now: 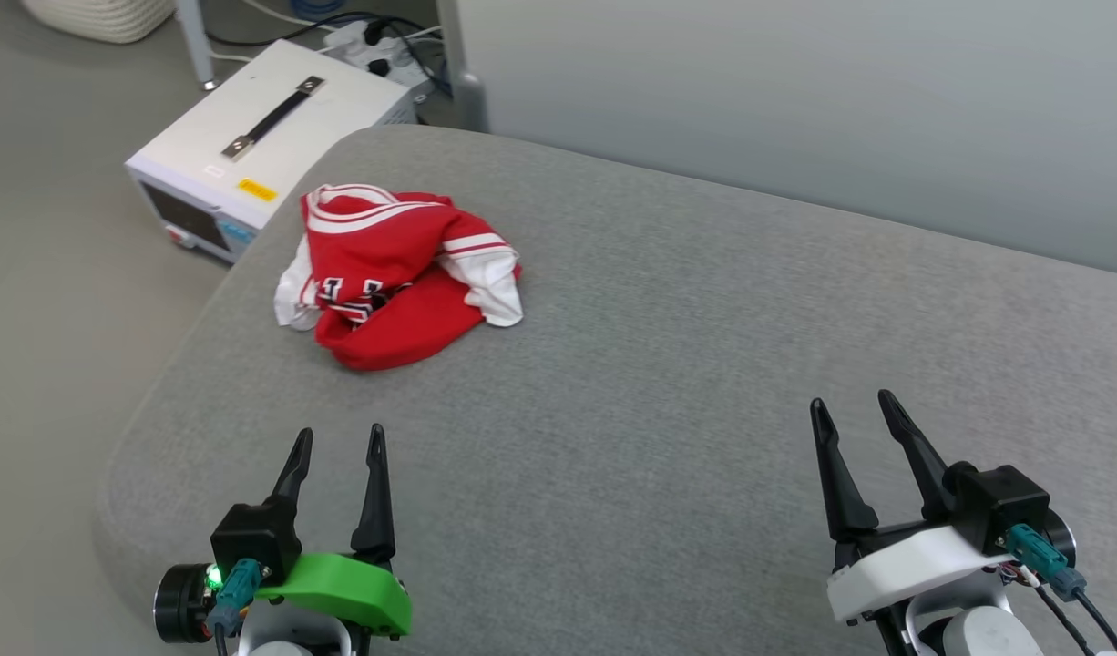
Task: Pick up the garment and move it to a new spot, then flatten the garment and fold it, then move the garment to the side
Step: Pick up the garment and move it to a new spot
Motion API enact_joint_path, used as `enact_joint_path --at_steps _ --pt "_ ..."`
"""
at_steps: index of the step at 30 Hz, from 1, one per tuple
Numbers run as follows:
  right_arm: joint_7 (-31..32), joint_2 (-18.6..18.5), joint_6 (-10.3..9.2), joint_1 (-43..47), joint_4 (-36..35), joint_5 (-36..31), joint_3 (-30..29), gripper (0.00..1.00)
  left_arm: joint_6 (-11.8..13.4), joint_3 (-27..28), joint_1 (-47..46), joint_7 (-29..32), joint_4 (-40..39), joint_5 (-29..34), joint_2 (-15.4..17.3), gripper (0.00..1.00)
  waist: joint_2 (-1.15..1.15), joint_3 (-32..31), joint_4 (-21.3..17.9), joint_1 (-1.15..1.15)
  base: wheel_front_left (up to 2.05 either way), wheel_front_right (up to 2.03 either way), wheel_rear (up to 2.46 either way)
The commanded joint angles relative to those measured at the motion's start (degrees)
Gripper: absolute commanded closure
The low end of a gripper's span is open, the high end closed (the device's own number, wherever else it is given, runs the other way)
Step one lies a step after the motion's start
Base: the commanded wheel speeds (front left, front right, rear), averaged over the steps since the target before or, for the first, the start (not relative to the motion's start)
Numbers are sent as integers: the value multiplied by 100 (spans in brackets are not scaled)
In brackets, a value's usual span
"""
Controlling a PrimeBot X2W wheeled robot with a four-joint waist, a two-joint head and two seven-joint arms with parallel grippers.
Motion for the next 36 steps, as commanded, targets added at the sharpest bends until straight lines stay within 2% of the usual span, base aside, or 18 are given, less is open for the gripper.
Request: enact_joint_path --at_steps 1,12,19,23,29,33,36 --pt "-60 -9 -4 -75 37 63 21 0 -42 -14 -37 -76 28 -27 -22 0 0 19 354 0 0 0 0" --pt "-63 -9 -4 -76 79 83 52 0 -139 -26 6 -80 25 -2 -22 0 0 -19 555 0 0 0 0" --pt "-63 -9 -4 -108 71 163 53 0 -162 161 15 -80 -13 94 -22 0 0 45 425 0 0 0 0" --pt "-63 -9 -4 -191 -34 114 86 0 -300 276 -98 -80 184 31 -2 0 0 248 266 0 0 0 0" --pt "-63 -9 -4 -408 -246 -159 131 0 -493 316 -838 -78 1093 -128 427 0 0 799 -86 0 0 0 0" --pt "-63 -23 -4 -604 -440 -248 171 0 -552 126 -1638 167 1632 -398 875 0 0 1266 -315 0 0 0 0" --pt "-63 -77 -4 -720 -544 -351 201 0 -561 -232 -2275 530 1838 -735 1291 0 0 1583 -467 0 0 0 0"
